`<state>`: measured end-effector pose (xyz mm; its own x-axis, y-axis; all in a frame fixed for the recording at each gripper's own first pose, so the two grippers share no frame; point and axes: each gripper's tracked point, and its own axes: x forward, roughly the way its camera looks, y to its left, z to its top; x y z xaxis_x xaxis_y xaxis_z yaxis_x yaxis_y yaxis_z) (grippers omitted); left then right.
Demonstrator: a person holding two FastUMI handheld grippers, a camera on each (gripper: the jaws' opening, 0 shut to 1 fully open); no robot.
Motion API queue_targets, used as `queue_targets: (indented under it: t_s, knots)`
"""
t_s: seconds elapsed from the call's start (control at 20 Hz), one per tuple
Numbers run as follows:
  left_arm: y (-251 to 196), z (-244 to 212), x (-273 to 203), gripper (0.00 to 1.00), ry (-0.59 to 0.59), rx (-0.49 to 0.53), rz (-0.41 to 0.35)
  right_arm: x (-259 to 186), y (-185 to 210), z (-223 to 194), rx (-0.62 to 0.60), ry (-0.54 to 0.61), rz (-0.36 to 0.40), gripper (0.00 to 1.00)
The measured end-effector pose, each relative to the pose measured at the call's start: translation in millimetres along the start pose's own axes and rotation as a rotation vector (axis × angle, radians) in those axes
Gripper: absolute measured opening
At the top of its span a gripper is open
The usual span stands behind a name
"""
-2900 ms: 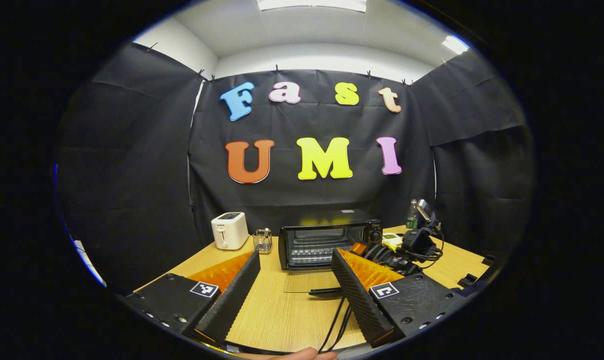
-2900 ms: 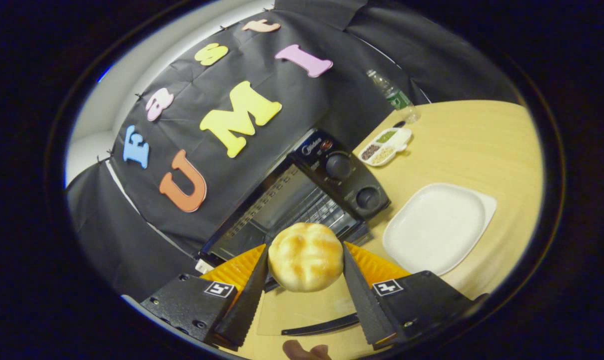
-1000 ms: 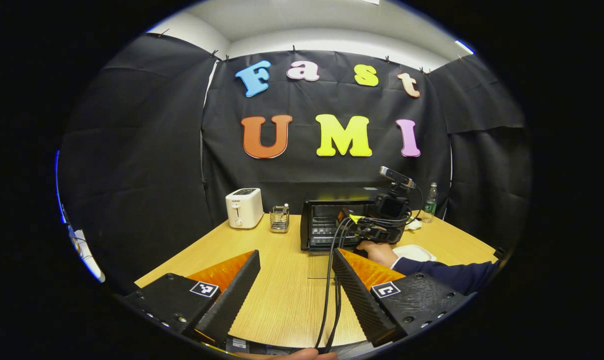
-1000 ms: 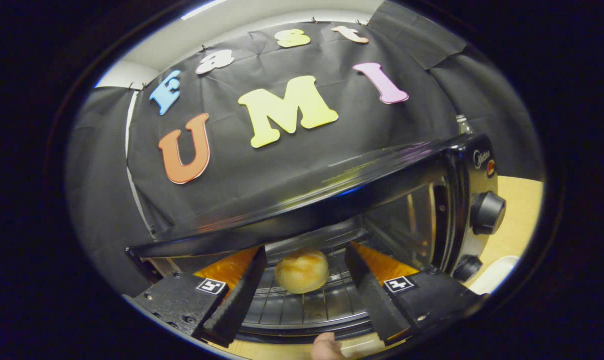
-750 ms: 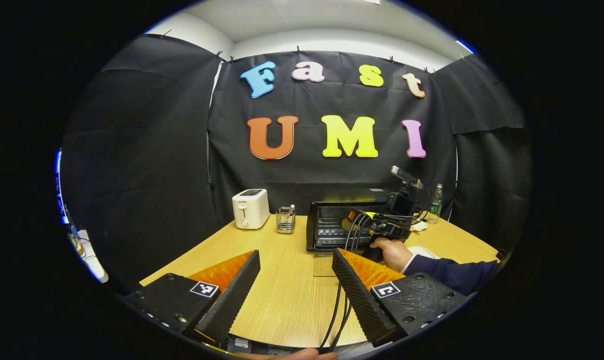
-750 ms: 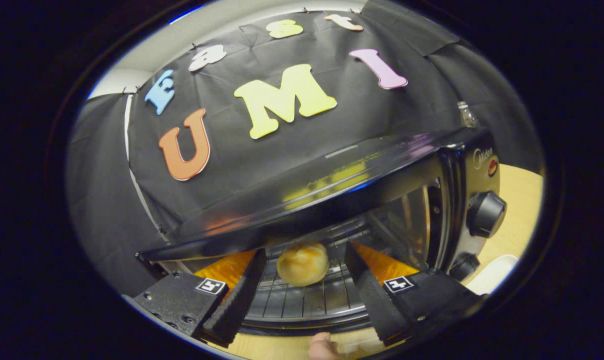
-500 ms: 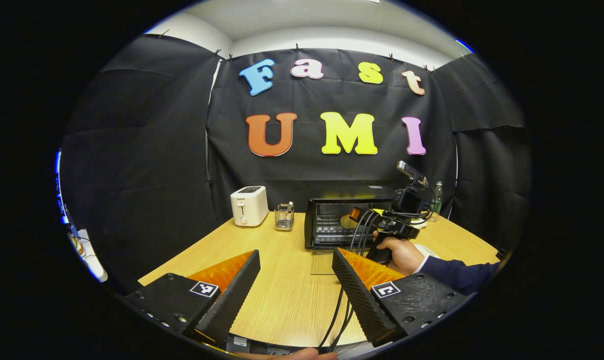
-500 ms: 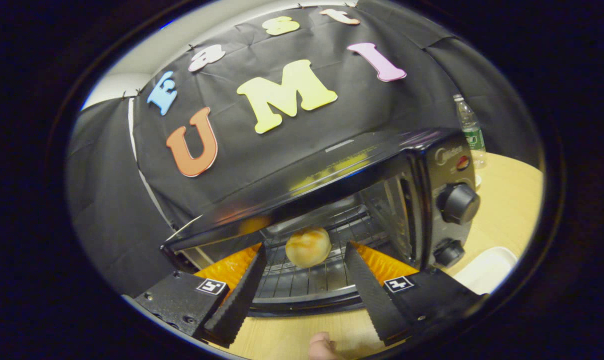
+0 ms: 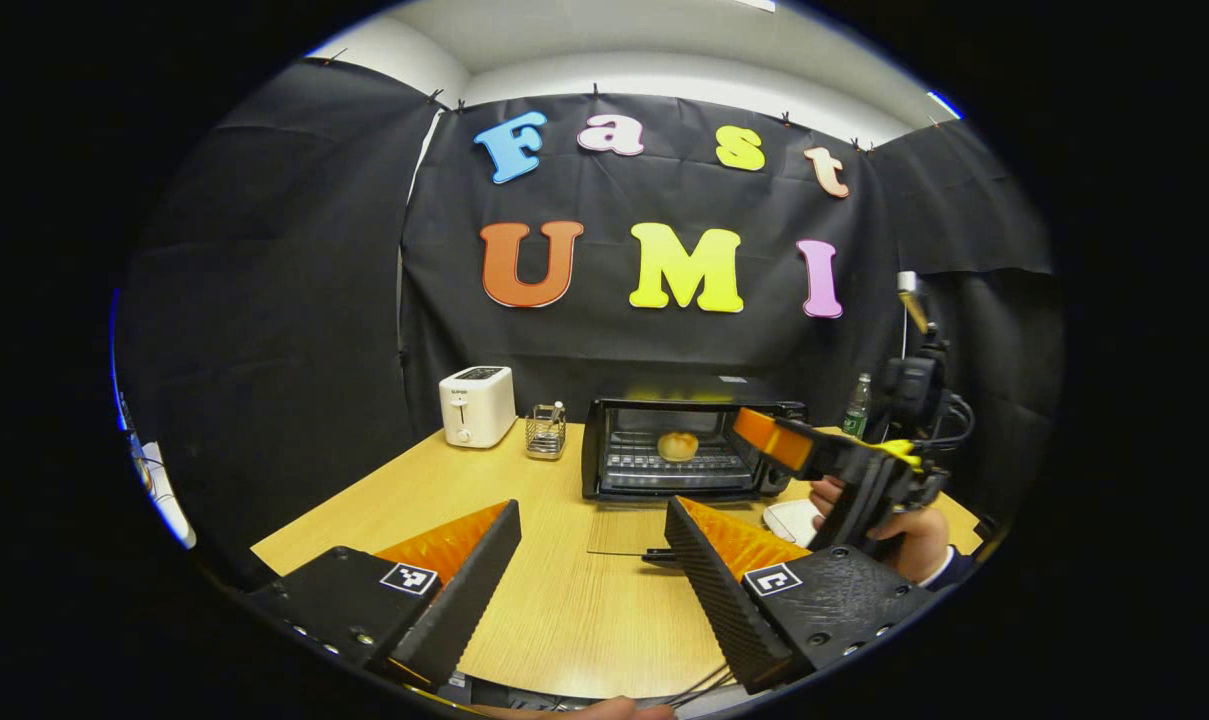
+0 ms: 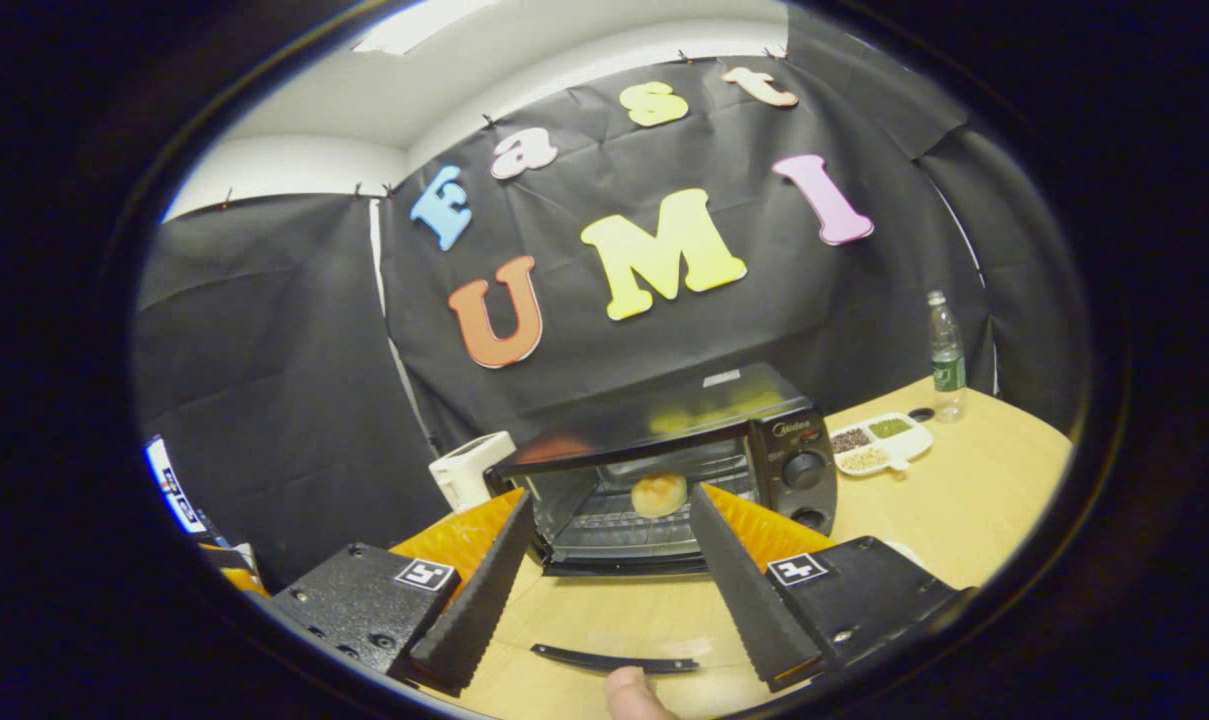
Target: Open the electric oven with the left hand, put the food in, and close the electric oven.
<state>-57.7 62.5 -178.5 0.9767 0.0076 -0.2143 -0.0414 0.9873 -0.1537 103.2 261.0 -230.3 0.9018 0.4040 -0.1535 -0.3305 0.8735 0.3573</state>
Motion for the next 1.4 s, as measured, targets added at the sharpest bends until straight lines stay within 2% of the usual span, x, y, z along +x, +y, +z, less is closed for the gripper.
queue_targets:
  t_s: [0.25,0.45,0.55,0.7,0.8,0.95,1.05,1.1,1.2,1.4]
  knots:
    - [-26,-24,26,0.94,0.088,-0.002,-0.029,-79,-32,66,-0.176,-0.114,-0.078,0.94]
    - [-55,-51,55,0.94,0.154,0.009,-0.088,-146,-51,106,-0.167,-0.147,-0.092,0.94]
    - [-71,-76,70,0.94,0.225,0.002,-0.121,-176,-71,127,-0.174,-0.166,-0.135,0.94]
    - [-78,-110,88,0.94,0.334,-0.014,-0.12,-215,-95,138,-0.225,-0.172,-0.195,0.94]
    - [-76,-134,94,0.95,0.389,-0.035,-0.122,-237,-100,150,-0.223,-0.209,-0.191,0.95]
    - [-91,-160,104,0.94,0.479,-0.045,-0.13,-257,-116,145,-0.194,-0.213,-0.194,0.96]
    - [-100,-162,110,0.94,0.5,-0.018,-0.107,-264,-123,137,-0.229,-0.199,-0.19,0.96]
    - [-88,-172,109,0.94,0.513,-0.011,-0.095,-267,-128,133,-0.254,-0.191,-0.191,0.96]
    - [-91,-178,115,0.94,0.536,0.003,-0.08,-273,-135,132,-0.279,-0.19,-0.197,0.96]
    - [-92,-183,121,0.94,0.568,0.049,-0.045,-297,-144,142,-0.298,-0.239,-0.204,0.96]
